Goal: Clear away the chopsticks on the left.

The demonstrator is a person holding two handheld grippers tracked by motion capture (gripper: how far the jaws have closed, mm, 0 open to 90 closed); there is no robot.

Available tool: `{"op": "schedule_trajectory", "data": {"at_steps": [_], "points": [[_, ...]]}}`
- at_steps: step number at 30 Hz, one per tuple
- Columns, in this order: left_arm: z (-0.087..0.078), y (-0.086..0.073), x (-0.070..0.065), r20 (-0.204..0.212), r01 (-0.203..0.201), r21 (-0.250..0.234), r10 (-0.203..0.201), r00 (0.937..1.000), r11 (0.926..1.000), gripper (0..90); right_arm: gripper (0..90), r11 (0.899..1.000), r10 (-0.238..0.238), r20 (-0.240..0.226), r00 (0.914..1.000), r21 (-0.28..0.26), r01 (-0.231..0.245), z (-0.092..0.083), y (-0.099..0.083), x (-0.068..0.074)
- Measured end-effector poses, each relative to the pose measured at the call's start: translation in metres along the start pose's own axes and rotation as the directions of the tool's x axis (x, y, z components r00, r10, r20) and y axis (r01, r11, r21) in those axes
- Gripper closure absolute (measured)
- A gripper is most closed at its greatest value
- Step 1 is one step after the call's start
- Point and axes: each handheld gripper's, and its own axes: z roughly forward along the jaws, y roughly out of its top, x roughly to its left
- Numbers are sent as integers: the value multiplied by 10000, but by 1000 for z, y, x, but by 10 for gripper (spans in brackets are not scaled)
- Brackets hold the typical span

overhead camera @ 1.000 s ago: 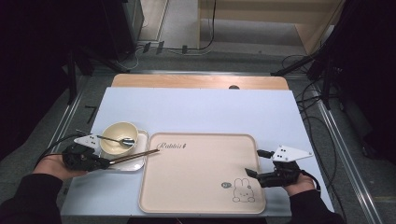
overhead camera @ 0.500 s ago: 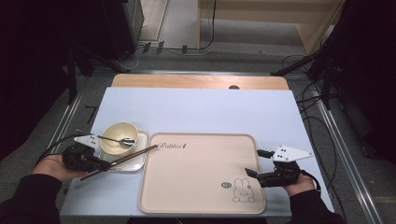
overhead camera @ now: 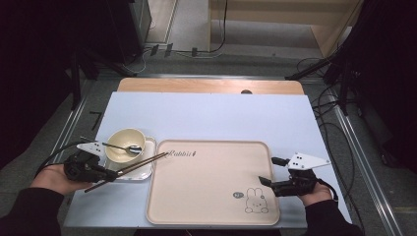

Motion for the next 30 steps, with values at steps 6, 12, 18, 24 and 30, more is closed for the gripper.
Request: {"op": "schedule_trajectory", "data": {"at_steps": [6, 12, 18, 24, 30], "points": [[1, 12, -13, 66, 267, -127, -266, 9996, 9996, 865, 195, 10000, 58, 41, 10000, -48, -58, -1, 0, -1], [7, 22, -21, 172, 713, -97, -711, 9973, 9974, 864, 195, 10000, 46, 38, 10000, -38, -46, -1, 0, -1], [13, 29, -27, 57, 1038, -330, -1036, 9946, 9941, 863, 195, 10000, 44, 33, 10000, -25, -44, -1, 0, -1], [20, 36, -30, 99, 1423, -321, -1421, 9898, 9893, 864, 195, 10000, 42, 34, 10000, -22, -42, -1, 0, -1], [25, 47, -36, -50, 1650, -407, -1653, 9862, 9855, 864, 195, 10000, 76, 54, 10000, -29, -76, -1, 0, -2]]}}
